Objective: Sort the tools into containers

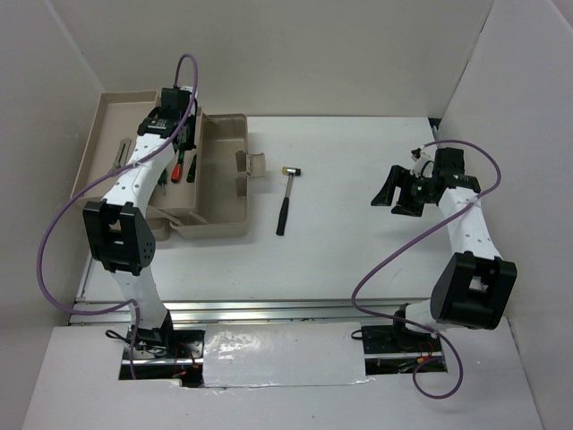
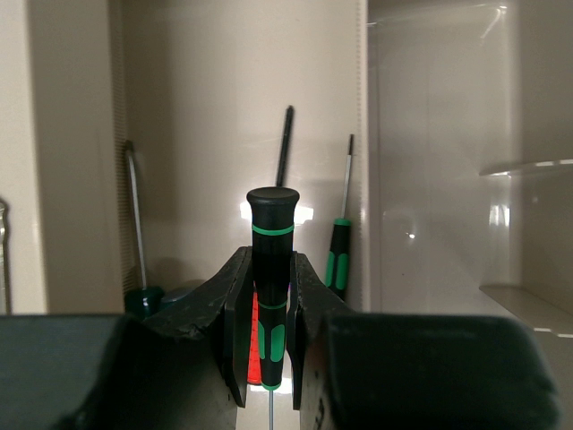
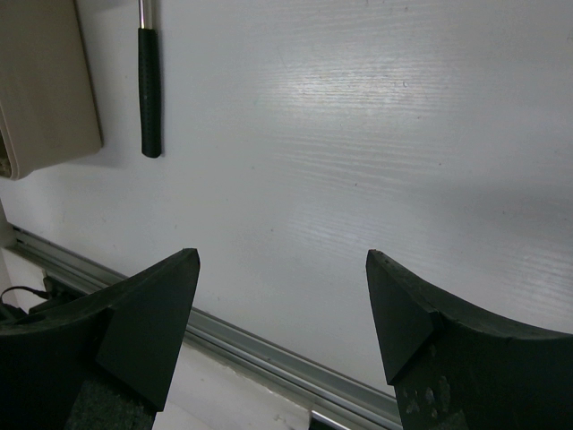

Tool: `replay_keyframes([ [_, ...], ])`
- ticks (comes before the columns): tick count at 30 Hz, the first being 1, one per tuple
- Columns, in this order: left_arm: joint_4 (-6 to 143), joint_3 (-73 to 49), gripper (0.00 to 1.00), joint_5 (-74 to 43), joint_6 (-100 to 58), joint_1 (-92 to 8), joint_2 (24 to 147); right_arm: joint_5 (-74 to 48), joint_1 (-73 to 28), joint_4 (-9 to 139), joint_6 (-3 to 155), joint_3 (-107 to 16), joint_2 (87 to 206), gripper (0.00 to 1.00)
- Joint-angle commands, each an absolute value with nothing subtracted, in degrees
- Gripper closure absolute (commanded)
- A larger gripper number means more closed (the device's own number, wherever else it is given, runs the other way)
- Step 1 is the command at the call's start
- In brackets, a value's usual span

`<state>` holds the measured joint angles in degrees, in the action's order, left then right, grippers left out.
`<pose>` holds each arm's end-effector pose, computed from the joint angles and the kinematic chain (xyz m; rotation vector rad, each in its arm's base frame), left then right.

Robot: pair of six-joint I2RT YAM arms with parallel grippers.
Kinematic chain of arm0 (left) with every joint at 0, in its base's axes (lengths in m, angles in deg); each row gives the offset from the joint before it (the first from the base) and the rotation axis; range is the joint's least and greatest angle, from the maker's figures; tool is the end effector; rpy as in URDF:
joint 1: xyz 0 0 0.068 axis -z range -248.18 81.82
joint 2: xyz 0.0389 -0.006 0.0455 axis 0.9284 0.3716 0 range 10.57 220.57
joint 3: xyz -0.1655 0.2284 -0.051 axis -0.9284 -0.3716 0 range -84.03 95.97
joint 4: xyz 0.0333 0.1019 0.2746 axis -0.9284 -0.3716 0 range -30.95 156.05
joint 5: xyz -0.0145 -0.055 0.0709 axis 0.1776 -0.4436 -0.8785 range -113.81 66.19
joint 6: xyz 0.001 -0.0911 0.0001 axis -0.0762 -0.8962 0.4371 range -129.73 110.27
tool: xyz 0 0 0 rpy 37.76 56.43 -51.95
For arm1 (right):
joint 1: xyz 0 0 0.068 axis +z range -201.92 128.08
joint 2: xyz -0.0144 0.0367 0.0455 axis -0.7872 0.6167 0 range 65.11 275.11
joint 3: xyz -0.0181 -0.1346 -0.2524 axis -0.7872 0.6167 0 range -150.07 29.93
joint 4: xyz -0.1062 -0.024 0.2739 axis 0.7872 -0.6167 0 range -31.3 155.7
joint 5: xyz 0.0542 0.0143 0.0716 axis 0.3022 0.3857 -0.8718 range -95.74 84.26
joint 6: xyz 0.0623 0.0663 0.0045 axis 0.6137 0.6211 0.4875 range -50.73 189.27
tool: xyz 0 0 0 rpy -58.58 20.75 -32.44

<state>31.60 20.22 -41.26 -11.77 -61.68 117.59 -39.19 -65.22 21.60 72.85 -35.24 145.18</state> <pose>0.5048 -0.0329 0.3340 -0.0813 2.1959 0.2543 0.3330 -0.0323 0.2517 0.1591 2.4798 0.6832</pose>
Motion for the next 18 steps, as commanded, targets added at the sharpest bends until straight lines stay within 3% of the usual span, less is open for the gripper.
replay_keyframes([
  [1, 34.68, 21.88, 0.84, -43.59, -13.51, -62.91, 116.82, -38.26, -64.05, 23.78, 73.23, -37.66, 145.26, 0.17],
  [2, 34.24, 22.66, 0.79, -42.80, -13.51, -63.26, 117.61, -38.17, -63.88, 23.60, 73.23, -37.84, 145.44, 0.17],
  [3, 33.89, 23.28, 0.59, -42.45, -13.42, -63.35, 118.05, -38.17, -63.70, 23.60, 73.23, -37.92, 145.53, 0.17],
  [4, 33.54, 24.07, 0.47, -41.84, -13.33, -63.52, 118.84, -38.17, -62.92, 23.60, 73.23, -38.01, 145.96, 0.17],
  [6, 32.66, 26.70, 0.30, -39.73, -13.42, -64.40, 119.11, -38.26, -61.77, 23.78, 73.66, -38.80, 146.41, 0.17],
  [9, 33.09, 29.69, 0.22, -34.98, -13.42, -65.11, 117.97, -37.30, -58.00, 24.92, 75.59, -40.73, 147.55, 0.18],
  [13, 35.11, 31.55, 0.20, -35.76, -12.98, -62.74, 113.24, -31.78, -48.01, 26.41, 81.12, -46.43, 153.24, 0.22],
  [18, 38.19, 24.97, 0.13, -36.73, -13.51, -59.40, 104.62, -21.42, -37.89, 26.15, 89.10, -55.22, 164.04, 0.28],
])
